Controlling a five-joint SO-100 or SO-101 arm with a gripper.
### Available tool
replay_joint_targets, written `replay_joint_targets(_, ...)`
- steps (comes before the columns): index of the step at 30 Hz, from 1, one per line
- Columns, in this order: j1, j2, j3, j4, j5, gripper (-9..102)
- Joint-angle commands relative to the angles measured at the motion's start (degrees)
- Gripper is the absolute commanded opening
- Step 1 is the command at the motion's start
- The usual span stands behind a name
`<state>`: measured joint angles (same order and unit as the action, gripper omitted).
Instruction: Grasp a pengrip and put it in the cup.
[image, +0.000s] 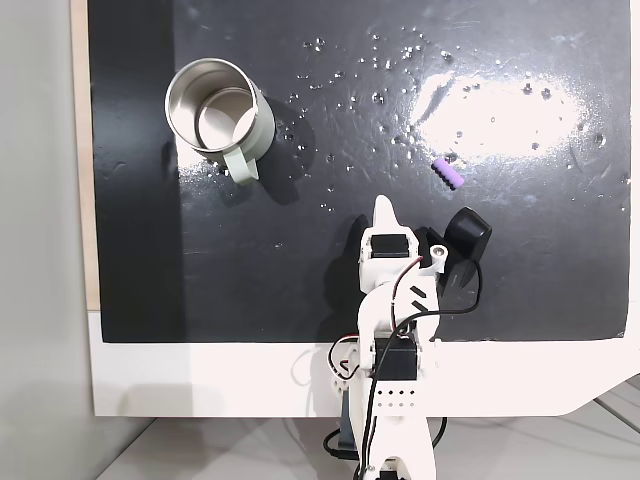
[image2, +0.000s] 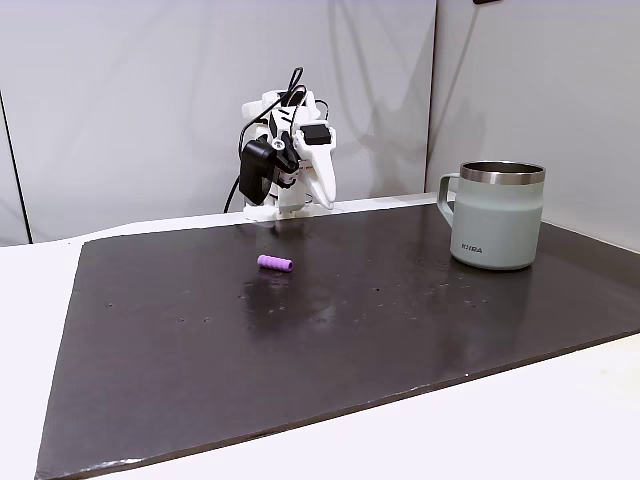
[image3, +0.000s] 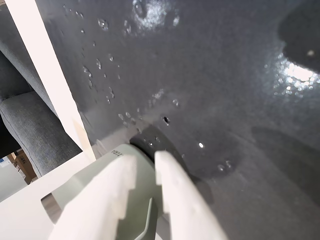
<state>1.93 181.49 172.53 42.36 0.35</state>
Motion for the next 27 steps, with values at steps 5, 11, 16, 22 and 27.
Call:
replay_joint_targets(5,-3.25,0.53,-0.44,0.35,-2.02,0)
replay_joint_targets(11,-3.25,0.53,-0.44,0.35,-1.67,0)
replay_joint_targets(16,0.09,0.62,-3.87,1.85,0.88,0)
replay_joint_targets(22,1.93,-5.1,-15.21,3.78,1.23,0)
replay_joint_targets(27,5.1,-25.4,-31.73,5.71,5.63,0)
